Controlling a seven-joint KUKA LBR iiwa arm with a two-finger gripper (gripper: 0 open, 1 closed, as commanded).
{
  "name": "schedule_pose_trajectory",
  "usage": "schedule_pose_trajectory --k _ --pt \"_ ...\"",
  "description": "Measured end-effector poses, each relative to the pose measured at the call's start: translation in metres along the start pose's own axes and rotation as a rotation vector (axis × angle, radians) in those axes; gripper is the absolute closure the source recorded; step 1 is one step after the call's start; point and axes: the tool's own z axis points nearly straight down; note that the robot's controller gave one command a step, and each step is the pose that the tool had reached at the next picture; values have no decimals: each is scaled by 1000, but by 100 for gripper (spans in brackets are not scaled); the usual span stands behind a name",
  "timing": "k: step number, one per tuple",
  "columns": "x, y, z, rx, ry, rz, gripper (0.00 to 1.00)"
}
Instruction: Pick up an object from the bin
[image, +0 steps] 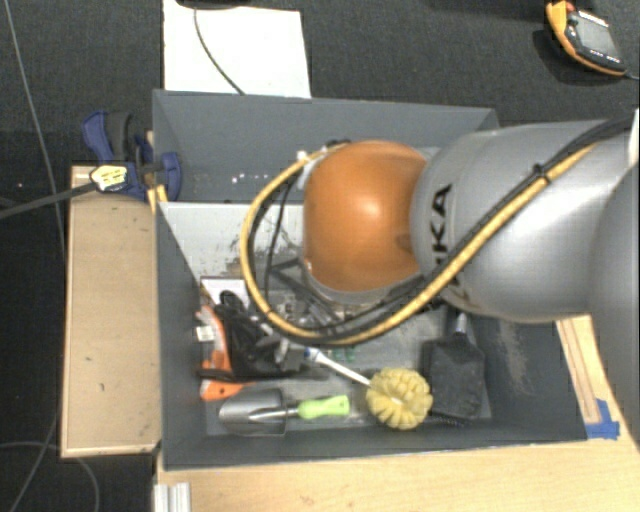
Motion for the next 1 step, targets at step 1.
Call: schedule_pose_trajectory --k 1 --pt "-39 8 -18 -2 -7 -58 0"
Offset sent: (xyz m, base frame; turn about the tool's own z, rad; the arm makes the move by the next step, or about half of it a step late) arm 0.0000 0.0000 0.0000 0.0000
